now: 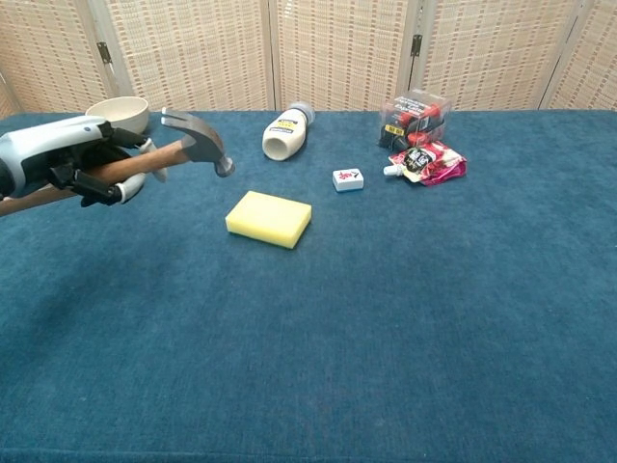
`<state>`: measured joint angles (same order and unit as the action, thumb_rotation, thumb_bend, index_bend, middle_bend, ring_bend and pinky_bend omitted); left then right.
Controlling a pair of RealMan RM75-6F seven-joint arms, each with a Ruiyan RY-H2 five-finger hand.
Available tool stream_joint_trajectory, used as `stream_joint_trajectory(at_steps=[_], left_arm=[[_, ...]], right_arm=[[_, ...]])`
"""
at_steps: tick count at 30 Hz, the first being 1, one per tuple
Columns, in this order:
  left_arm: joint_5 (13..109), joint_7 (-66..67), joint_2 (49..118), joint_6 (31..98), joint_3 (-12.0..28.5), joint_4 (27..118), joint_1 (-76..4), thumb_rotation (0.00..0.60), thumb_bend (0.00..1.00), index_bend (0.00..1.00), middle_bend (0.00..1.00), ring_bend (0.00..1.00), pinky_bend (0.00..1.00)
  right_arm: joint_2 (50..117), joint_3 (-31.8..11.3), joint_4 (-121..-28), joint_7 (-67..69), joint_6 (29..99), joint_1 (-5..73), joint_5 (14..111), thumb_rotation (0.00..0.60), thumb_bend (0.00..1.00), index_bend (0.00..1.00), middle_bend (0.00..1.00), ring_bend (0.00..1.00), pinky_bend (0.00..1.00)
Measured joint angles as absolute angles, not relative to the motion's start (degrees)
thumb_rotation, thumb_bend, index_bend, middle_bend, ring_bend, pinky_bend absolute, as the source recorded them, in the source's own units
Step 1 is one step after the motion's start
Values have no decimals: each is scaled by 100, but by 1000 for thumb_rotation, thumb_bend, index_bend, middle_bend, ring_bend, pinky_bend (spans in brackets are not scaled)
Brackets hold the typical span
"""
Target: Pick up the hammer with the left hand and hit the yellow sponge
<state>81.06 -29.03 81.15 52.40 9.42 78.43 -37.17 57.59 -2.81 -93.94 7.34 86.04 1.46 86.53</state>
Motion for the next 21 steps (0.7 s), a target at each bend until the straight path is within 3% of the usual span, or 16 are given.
stream_joint_trajectory(at_steps=[21], left_arm=[[8309, -3282, 8396, 3990, 858, 7137, -4887, 600, 710, 765, 835, 713, 844]], right_arm=[[5744, -274, -9392, 716, 8579, 80, 8523, 600, 130, 242, 380, 232, 271]])
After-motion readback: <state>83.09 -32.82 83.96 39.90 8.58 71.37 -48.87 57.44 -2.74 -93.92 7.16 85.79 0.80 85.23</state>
